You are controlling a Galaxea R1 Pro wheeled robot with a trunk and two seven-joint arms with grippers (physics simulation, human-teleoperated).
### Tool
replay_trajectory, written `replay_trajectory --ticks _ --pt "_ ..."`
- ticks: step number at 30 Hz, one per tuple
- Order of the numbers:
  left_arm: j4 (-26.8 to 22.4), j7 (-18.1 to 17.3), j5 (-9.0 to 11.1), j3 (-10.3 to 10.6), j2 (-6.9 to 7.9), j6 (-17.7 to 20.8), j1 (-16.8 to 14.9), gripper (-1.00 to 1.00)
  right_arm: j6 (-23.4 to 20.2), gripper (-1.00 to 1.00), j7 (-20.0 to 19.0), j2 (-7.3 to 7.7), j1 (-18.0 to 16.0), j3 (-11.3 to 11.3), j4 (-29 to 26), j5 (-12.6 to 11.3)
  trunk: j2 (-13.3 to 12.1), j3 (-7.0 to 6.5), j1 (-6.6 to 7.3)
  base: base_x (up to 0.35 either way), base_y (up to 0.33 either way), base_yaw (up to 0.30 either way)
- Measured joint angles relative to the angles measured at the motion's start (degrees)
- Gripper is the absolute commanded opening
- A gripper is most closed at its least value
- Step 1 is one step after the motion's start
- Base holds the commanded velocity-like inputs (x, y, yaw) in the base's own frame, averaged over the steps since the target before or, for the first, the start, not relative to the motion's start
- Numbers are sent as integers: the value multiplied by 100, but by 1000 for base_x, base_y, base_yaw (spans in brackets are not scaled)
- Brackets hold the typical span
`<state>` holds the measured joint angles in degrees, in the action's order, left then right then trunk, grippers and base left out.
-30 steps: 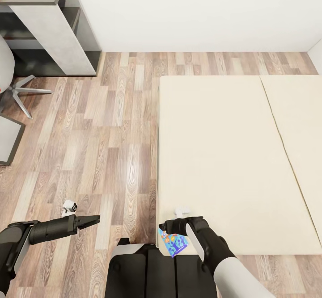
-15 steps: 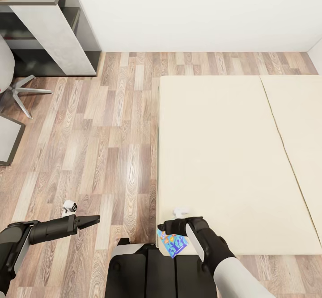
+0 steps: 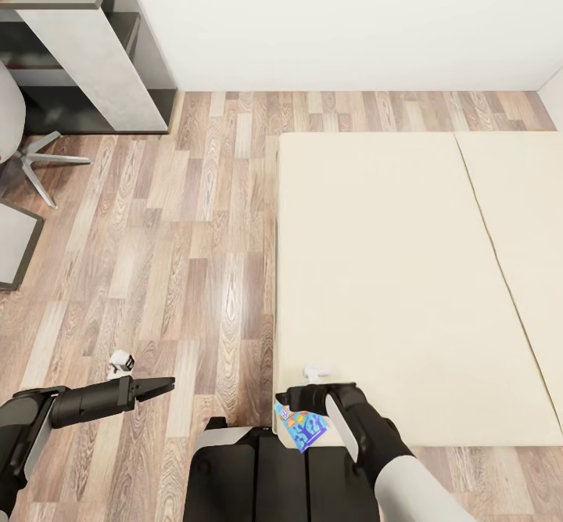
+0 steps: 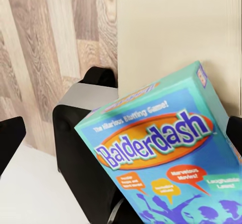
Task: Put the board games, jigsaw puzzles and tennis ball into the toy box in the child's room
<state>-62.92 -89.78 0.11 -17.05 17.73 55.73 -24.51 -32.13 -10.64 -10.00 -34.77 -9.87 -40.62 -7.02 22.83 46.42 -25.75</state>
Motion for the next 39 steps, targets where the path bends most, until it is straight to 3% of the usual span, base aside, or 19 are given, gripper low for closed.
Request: replay_trajectory --ticks 12,18,39 --pt "0 0 0 -1 1 0 0 100 164 100 8 0 40 155 -9 -8 0 0 0 0 0 0" --pt "0 0 0 -1 1 0 0 100 177 100 10 0 40 349 -9 -5 0 0 0 0 0 0" --pt "0 0 0 4 -8 0 0 100 161 100 15 0 41 400 -9 -3 0 0 0 0 3 0"
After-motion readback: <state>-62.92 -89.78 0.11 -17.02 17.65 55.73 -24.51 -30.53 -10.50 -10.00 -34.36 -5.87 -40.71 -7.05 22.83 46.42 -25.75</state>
